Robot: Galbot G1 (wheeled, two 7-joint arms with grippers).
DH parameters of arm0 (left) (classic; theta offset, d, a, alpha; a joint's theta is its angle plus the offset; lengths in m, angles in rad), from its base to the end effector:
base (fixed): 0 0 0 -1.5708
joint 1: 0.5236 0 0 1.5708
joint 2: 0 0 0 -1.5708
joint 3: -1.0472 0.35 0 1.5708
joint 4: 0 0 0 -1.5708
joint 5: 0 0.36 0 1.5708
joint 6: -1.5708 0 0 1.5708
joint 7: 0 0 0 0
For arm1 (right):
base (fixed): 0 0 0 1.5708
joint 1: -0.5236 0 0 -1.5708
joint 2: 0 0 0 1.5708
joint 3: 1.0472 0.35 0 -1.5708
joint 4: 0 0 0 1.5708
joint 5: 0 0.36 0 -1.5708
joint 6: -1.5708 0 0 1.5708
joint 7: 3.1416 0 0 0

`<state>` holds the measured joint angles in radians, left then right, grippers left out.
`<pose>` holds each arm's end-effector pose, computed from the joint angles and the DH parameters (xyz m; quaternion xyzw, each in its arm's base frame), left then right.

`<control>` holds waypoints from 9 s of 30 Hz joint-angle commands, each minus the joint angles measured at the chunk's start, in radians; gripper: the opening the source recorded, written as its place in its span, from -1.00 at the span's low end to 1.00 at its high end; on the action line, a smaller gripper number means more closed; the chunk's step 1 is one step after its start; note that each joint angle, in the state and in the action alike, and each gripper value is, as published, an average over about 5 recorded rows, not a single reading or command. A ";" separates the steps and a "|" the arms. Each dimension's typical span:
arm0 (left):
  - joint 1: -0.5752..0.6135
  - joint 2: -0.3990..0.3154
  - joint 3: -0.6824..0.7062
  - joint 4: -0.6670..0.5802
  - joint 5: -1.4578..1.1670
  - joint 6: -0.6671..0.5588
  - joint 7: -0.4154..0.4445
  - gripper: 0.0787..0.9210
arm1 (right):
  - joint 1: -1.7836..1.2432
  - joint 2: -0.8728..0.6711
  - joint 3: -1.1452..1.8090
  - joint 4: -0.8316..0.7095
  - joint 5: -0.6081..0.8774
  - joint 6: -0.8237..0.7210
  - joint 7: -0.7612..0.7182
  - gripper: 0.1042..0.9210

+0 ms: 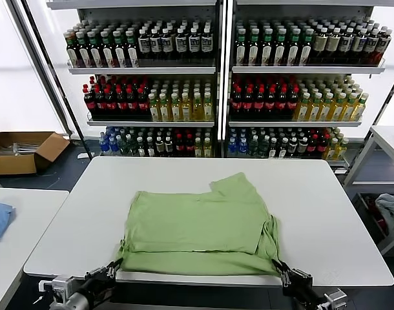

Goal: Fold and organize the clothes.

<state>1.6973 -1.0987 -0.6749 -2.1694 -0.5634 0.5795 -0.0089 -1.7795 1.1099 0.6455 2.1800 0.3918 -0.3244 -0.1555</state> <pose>0.1671 0.1068 -0.2660 -0.0777 -0.9467 0.0227 0.3118 0.1424 -0.0962 -0.2800 0.1549 -0.9617 0.0183 0.2254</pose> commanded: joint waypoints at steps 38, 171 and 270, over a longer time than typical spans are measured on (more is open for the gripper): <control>-0.928 0.170 0.435 0.707 -0.062 -0.030 0.117 0.77 | 1.270 0.061 -0.469 -1.025 0.017 -0.091 -0.140 0.76; -0.172 -0.172 0.156 0.149 0.126 -0.068 -0.146 0.58 | 0.063 0.148 0.285 -0.123 0.110 0.230 -0.156 0.76; -0.354 0.199 -0.029 0.126 -0.183 -0.054 -0.074 0.59 | 0.056 0.201 0.265 -0.098 0.093 0.226 -0.154 0.76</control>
<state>1.3589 -1.0072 -0.4135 -2.1788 -0.5593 0.4825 -0.0799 -1.7200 1.3106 0.9151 2.0821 0.4872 -0.1009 -0.3096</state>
